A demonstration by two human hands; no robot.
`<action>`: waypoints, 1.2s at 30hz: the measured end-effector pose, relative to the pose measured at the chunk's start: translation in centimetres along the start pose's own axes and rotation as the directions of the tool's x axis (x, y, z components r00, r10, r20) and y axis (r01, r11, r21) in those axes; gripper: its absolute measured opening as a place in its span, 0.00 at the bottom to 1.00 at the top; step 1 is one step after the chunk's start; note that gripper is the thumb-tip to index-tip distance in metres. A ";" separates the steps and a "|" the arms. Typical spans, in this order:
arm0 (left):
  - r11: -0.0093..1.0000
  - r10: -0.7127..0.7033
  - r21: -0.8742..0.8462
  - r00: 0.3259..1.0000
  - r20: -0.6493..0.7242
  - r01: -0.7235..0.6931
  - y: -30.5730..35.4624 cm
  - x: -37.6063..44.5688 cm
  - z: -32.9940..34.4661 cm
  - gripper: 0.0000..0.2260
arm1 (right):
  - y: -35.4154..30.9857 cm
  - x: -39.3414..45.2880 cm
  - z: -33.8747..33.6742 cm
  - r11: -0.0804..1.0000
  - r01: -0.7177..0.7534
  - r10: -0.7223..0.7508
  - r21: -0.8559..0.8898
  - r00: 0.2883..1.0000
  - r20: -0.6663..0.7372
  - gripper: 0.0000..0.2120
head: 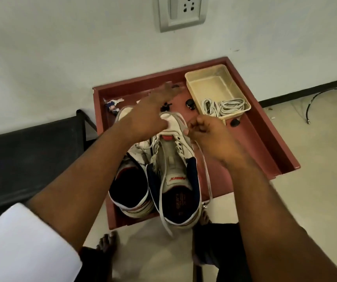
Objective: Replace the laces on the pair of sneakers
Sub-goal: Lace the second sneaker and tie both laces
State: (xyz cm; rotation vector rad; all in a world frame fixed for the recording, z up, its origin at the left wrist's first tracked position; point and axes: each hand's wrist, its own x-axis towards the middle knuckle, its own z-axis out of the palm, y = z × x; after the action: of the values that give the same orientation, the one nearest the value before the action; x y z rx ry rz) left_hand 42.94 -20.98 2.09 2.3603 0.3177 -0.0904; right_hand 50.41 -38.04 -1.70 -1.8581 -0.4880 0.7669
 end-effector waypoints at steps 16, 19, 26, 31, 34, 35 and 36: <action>0.878 -0.211 -0.436 0.977 0.013 0.195 0.1 -3.1 -1.6 0.23 | -0.8 0.4 -1.0 0.969 0.061 -0.101 0.238 0.982 0.162 0.12; 0.859 -0.174 -0.450 0.967 0.188 0.242 0.8 -2.8 -0.4 0.12 | -0.9 0.7 -1.4 0.977 0.059 -0.094 0.204 0.982 0.163 0.15; 0.729 -0.649 -0.628 0.567 -0.507 0.273 -6.6 -3.0 -6.3 0.10 | 0.3 0.2 -4.5 1.000 -0.003 0.006 -0.029 0.994 0.107 0.13; 0.843 -0.519 -0.343 0.463 -0.718 0.414 -8.1 -4.1 -6.6 0.17 | 0.1 0.6 -3.4 0.990 0.013 0.007 -0.138 0.989 0.145 0.09; 0.963 -0.268 -0.153 0.810 -0.522 0.220 -2.8 -3.9 -3.0 0.17 | -0.6 0.6 -2.4 0.997 0.027 -0.011 -0.078 0.980 0.201 0.08; 0.954 -0.254 -0.238 0.913 -0.320 0.182 -0.8 -3.7 -1.6 0.17 | -0.8 0.5 -2.1 0.999 0.030 -0.022 -0.031 0.975 0.222 0.08; 0.934 -0.229 -0.306 0.965 -0.125 0.182 0.6 -3.6 -0.3 0.18 | -1.0 0.4 -2.0 0.999 0.030 -0.031 0.012 0.970 0.242 0.08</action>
State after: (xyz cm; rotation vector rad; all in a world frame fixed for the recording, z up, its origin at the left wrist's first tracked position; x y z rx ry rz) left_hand 39.64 -21.86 3.25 2.0375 0.6142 0.0443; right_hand 52.10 -38.68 -0.37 -1.7539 -0.6659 0.9797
